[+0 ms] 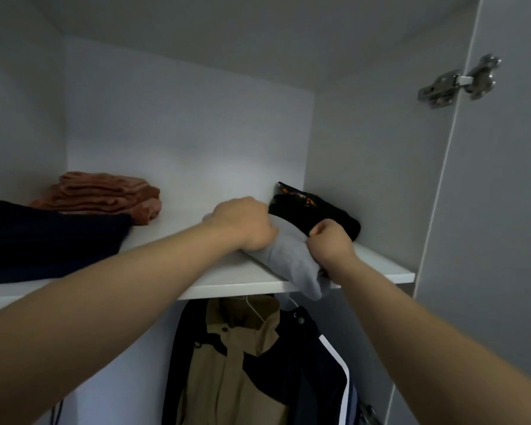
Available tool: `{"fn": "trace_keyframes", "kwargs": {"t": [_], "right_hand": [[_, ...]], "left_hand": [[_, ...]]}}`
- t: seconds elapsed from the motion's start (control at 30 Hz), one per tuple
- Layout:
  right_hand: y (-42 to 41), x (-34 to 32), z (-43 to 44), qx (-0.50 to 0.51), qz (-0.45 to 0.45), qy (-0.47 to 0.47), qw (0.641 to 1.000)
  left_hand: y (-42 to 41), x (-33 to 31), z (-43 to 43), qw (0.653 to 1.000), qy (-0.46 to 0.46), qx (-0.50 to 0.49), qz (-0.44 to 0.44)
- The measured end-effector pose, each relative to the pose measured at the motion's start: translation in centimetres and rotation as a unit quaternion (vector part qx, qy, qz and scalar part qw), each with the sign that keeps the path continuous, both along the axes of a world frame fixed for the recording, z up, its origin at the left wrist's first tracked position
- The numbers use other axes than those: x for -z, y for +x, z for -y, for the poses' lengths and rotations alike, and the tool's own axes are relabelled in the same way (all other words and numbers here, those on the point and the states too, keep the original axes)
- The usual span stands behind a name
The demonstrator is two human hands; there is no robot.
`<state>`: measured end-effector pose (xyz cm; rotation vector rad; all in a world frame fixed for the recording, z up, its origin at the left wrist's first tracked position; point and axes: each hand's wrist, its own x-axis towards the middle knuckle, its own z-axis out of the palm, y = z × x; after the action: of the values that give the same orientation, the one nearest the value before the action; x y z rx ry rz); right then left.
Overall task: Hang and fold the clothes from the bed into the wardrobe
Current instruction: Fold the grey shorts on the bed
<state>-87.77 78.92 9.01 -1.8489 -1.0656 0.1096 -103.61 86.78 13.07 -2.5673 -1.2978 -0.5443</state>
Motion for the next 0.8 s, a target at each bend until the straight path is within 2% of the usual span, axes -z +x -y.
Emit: {"fn": "trace_keyframes", "kwargs": {"t": [0.07, 0.13, 0.17, 0.27, 0.3, 0.47, 0.57, 0.63, 0.7, 0.8], "right_hand": [[-0.5, 0.2, -1.6, 0.017, 0.054, 0.008, 0.998], [-1.5, 0.3, -2.7, 0.019, 0.1, -0.008, 0.995], [-1.8, 0.5, -3.3, 0.025, 0.153, -0.008, 0.988], [-2.1, 1.3, -4.4, 0.015, 0.341, -0.01, 0.94], [-2.1, 1.5, -4.6, 0.004, 0.369, -0.029, 0.929], [-1.4, 0.9, -6.1, -0.024, 0.391, -0.148, 0.908], [-1.0, 0.4, -8.1, -0.098, 0.335, -0.253, 0.902], [-0.8, 0.0, -9.6, -0.113, 0.312, -0.3, 0.894], [-0.5, -0.3, -11.2, -0.113, 0.309, -0.342, 0.88], [0.4, -0.6, -14.1, -0.121, 0.297, -0.379, 0.868]], "left_hand": [[0.5, 0.5, -1.3, 0.998, -0.06, 0.003, -0.021], [1.2, 0.3, -3.2, 0.996, -0.077, -0.004, -0.037], [1.6, 0.1, -4.3, 0.996, -0.08, -0.014, -0.043], [2.8, -0.4, -7.4, 0.993, -0.087, -0.042, -0.071], [3.2, -0.5, -8.3, 0.992, -0.085, -0.052, -0.082], [4.7, -0.6, -11.7, 0.992, -0.037, -0.077, -0.094], [5.6, -0.2, -13.2, 0.996, 0.014, -0.033, -0.084], [6.0, -0.3, -13.9, 0.996, 0.033, -0.007, -0.078], [6.5, -0.8, -14.6, 0.997, 0.002, 0.002, -0.077], [6.7, -1.9, -15.3, 0.991, -0.109, 0.021, -0.071]]}}
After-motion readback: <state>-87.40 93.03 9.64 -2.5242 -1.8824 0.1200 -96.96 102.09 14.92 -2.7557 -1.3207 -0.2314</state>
